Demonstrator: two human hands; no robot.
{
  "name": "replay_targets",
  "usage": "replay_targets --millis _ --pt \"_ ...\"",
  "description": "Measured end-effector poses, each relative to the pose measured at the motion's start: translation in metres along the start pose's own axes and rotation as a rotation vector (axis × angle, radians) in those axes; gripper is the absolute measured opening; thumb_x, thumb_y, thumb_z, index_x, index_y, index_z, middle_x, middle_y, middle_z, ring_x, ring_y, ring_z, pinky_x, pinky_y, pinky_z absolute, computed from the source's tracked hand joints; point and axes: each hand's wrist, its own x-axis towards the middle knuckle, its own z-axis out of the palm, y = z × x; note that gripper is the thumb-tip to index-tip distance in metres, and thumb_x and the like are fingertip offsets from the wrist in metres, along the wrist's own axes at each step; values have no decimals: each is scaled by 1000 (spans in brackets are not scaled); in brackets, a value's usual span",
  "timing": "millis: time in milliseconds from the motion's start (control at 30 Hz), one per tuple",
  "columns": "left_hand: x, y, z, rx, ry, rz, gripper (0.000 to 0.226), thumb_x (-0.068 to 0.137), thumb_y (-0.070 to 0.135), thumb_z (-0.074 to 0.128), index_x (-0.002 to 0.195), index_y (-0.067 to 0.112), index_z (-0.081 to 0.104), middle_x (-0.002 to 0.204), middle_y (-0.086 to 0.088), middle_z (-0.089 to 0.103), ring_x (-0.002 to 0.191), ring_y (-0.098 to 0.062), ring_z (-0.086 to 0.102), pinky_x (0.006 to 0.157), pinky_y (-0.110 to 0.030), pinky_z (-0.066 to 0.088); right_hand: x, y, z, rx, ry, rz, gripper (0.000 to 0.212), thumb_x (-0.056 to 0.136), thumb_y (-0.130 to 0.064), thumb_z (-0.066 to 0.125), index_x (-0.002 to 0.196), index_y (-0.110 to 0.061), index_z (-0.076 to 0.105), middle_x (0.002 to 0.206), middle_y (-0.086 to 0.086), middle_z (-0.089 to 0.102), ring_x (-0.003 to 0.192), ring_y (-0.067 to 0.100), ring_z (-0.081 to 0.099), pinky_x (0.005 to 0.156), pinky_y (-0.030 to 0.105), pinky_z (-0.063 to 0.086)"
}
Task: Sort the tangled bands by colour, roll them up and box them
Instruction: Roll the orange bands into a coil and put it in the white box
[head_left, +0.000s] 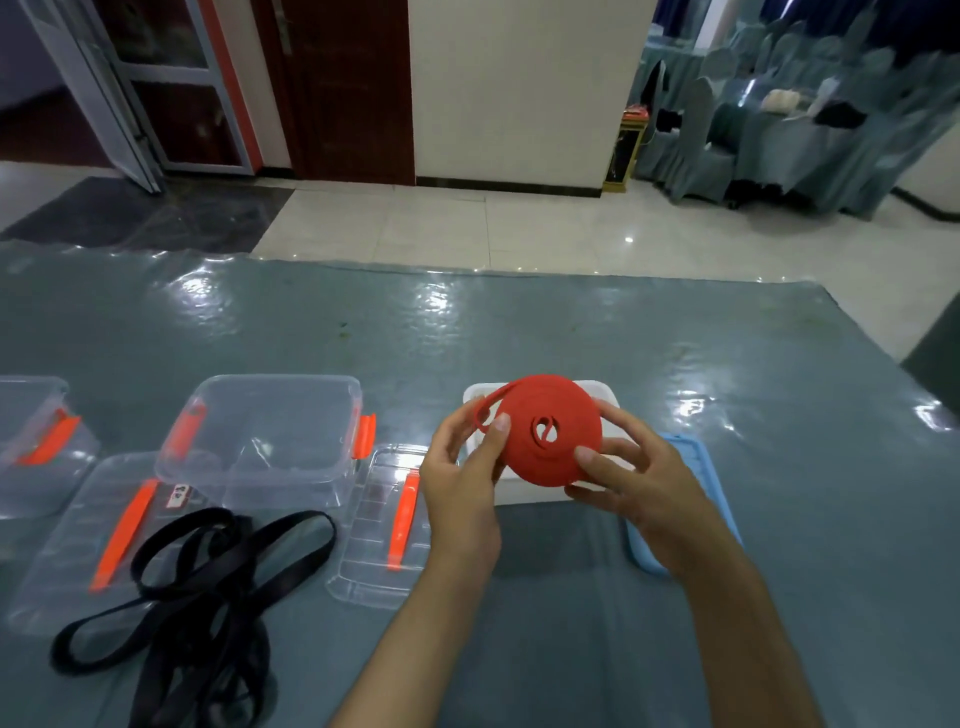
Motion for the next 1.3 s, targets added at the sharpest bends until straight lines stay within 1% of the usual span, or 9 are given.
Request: replay_targets --millis 267,467,600,700,833,1033,1133,1200,1300 --pt "25 -28 9 149 25 -76 45 81 37 88 119 20 72 124 -6 76 120 -26 72 107 -49 56 31 24 -14 79 138 -27 57 72 -31 89 126 -36 73 115 14 78 109 32 76 84 39 64" --pt "68 -45 10 221 4 -173 31 88 17 86 116 20 72 113 -9 79 102 -24 79 80 -26 63 69 49 -19 151 229 92 44 87 -12 80 128 -23 69 116 12 78 107 28 77 85 40 65" --pt "100 -68 15 339 65 -226 29 87 13 87 111 20 74 106 -7 81 97 -25 80 81 -31 63 107 71 -27 -78 299 191 32 93 -13 77 123 -20 69 118 -1 74 112 20 70 95 43 58" --pt "125 -92 19 431 70 -286 29 87 9 85 111 22 74 109 -12 79 101 -28 78 92 -42 64 142 88 -33 -188 322 281 25 96 -16 74 118 -14 62 119 5 69 103 19 66 94 43 56" --pt "159 -126 29 497 112 -375 34 90 -1 79 121 9 68 124 -21 68 115 -38 69 103 -55 56 181 115 -44 -353 276 392 35 95 -22 76 122 -9 59 120 12 66 106 29 65 101 52 55" --pt "203 -174 23 600 168 -509 29 92 -4 75 119 5 68 120 -17 73 116 -35 69 105 -51 56 219 143 -60 -566 103 530 39 95 -37 74 124 -10 68 92 0 69 76 11 60 64 25 45" --pt "218 -194 17 589 228 -587 34 92 -4 75 125 0 68 122 -21 72 117 -39 69 106 -52 55 236 152 -69 -620 -14 631 28 96 -34 72 116 -15 69 85 -4 65 75 12 59 77 32 48" --pt "224 -206 13 565 269 -614 36 90 -7 76 125 -1 68 122 -21 72 115 -39 69 105 -50 56 243 156 -71 -640 -66 674 19 97 -35 70 111 -25 63 98 -1 67 85 15 61 84 35 49" --pt "230 -221 8 568 302 -608 33 88 -11 75 119 1 70 117 -16 73 108 -33 68 98 -43 57 250 165 -72 -677 -111 704 19 97 -35 70 112 -25 66 101 0 67 80 11 59 79 31 48"
